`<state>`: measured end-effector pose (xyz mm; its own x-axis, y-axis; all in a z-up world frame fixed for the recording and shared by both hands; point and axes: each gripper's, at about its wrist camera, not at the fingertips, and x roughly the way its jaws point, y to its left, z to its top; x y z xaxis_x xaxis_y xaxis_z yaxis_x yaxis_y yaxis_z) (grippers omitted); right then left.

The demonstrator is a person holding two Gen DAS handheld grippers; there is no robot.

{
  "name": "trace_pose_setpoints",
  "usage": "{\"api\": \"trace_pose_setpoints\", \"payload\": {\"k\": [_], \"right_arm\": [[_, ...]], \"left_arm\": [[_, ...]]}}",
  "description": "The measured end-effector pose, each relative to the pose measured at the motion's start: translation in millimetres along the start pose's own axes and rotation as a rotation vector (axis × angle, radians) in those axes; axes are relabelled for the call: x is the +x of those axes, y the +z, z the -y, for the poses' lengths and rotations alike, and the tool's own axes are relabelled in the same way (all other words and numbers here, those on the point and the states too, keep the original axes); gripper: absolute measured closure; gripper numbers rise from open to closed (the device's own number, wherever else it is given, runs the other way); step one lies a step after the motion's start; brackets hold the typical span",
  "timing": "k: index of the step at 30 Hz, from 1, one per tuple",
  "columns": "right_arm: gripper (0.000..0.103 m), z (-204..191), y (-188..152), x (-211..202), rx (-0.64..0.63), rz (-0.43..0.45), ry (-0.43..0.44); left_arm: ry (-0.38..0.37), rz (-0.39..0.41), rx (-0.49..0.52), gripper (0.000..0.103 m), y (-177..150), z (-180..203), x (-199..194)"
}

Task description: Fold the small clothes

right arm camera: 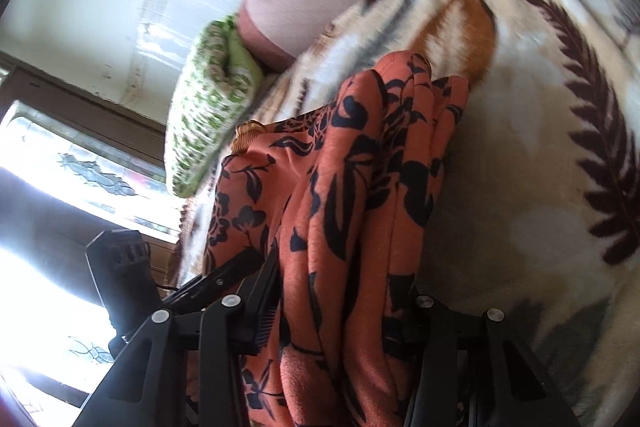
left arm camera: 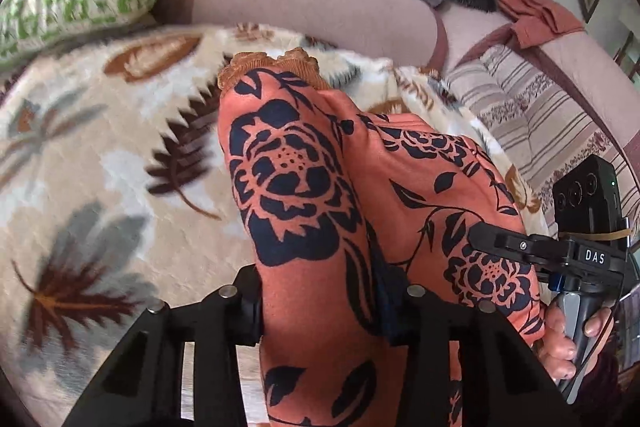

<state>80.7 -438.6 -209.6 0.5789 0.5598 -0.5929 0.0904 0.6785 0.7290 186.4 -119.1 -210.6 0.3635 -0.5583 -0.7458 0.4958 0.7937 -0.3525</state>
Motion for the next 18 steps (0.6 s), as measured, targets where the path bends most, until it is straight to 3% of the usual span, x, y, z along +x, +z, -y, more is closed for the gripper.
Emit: {"api": "trace_pose_setpoints", "payload": {"k": [13,18], "right_arm": [[0.057,-62,-1,30,-0.076,0.035,0.133],[0.057,-77,-7,54,-0.086,0.009,0.157]], "left_arm": [[0.059,0.18,-0.063,0.06,13,-42,-74],[0.104,0.196,-0.085,0.06,9,-62,-80]]}}
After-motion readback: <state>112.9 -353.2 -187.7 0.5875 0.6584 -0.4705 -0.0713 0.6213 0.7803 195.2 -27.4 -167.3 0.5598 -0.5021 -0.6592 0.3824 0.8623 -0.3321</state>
